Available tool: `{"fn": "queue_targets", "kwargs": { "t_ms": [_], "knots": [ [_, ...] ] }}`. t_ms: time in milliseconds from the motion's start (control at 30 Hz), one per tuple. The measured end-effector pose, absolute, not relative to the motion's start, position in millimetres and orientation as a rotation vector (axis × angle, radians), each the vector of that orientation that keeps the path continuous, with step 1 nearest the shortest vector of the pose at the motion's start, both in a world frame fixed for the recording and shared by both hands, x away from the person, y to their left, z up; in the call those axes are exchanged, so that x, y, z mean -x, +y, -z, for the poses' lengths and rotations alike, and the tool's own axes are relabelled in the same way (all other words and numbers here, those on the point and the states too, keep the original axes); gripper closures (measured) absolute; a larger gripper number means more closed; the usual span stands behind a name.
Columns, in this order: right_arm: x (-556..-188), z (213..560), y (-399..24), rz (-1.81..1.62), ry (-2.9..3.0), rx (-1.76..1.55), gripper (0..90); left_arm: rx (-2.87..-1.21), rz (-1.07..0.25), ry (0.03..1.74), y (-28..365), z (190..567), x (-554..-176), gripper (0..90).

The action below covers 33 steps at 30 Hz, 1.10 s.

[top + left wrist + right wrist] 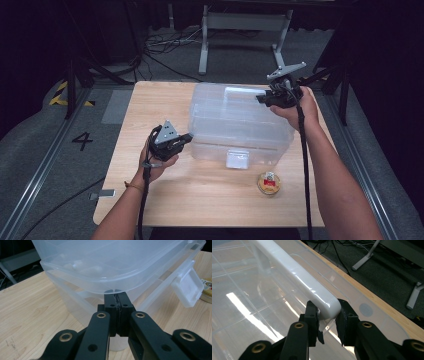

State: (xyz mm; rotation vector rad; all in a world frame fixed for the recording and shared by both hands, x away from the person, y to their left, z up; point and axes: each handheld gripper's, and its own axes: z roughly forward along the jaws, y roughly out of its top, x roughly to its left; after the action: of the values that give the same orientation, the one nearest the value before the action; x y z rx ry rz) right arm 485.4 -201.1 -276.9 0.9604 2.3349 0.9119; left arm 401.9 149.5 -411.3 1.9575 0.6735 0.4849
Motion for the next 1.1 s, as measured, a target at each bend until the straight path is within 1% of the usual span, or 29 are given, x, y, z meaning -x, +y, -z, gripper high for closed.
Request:
{"fn": "queue_targets", "kwargs": {
  "t_ms": [300,400,567,833,967,1100],
  "knots": [
    [-476.5,276.2,-202.8,-0.905,2.304,-0.912,70.4,-1.965,-0.486,0.677,149.4,411.1,-402.4,89.6],
    [-471.8,274.6,-208.3,-0.916,2.284,-0.91,67.8,-1.966,-0.487,0.679,149.3,410.9,-402.3,89.7],
    [-460.5,273.2,-225.9,-0.913,2.243,-0.905,62.2,-1.97,-0.483,0.676,149.1,411.3,-402.9,89.7],
    [-436.9,276.9,-267.5,-0.948,2.178,-0.892,53.5,-1.971,-0.475,0.671,149.4,411.3,-403.3,89.8],
    [-424.0,281.0,-290.4,-0.959,2.117,-0.873,51.7,-1.974,-0.477,0.672,149.1,410.9,-403.3,89.9],
    [-413.3,287.9,-303.7,-0.969,2.101,-0.857,49.7,-1.976,-0.474,0.669,149.3,410.8,-403.5,89.8]
  ]
}}
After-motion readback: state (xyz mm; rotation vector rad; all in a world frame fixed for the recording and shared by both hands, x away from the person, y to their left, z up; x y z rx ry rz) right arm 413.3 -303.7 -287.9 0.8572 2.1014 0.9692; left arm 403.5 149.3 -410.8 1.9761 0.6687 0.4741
